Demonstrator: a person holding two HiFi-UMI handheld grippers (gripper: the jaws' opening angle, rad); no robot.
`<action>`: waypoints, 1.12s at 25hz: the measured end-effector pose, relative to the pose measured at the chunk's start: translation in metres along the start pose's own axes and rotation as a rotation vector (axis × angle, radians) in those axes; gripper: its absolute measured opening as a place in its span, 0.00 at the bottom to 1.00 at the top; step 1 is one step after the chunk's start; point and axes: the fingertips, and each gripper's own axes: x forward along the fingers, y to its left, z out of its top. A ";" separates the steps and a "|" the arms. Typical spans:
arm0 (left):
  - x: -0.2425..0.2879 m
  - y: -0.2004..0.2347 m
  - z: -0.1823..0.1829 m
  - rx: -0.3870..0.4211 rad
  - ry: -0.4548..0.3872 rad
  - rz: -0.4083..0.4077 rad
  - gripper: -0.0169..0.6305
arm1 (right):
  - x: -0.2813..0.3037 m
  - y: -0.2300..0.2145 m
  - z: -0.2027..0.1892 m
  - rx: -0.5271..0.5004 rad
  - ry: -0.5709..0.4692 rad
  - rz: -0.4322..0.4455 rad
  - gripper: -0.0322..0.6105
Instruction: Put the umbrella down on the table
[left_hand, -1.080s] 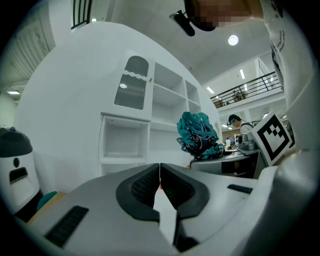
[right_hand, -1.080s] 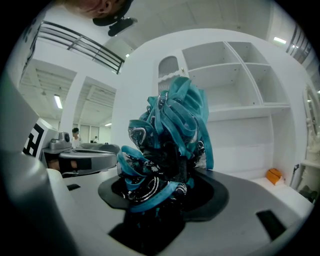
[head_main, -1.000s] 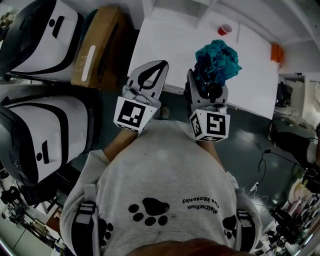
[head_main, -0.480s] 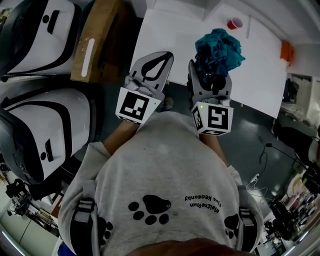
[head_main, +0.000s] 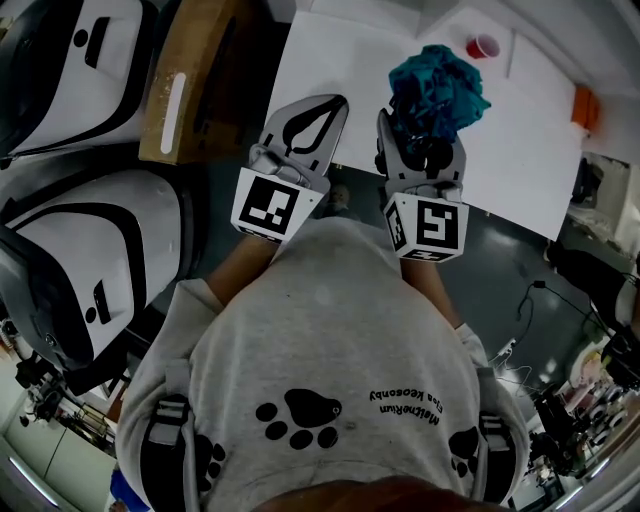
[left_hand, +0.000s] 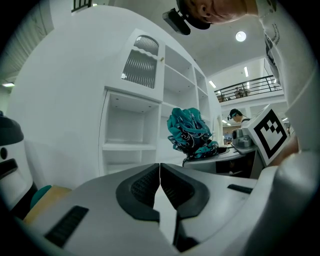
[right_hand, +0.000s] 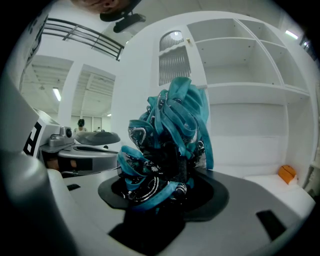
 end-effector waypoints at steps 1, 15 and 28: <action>0.003 0.004 -0.002 -0.003 0.003 0.001 0.05 | 0.006 -0.001 -0.002 0.001 0.006 0.000 0.49; 0.057 0.047 -0.043 -0.011 0.107 -0.029 0.05 | 0.089 -0.021 -0.047 -0.015 0.126 0.002 0.49; 0.063 0.058 -0.058 -0.036 0.142 -0.030 0.05 | 0.114 -0.022 -0.110 -0.018 0.297 0.012 0.49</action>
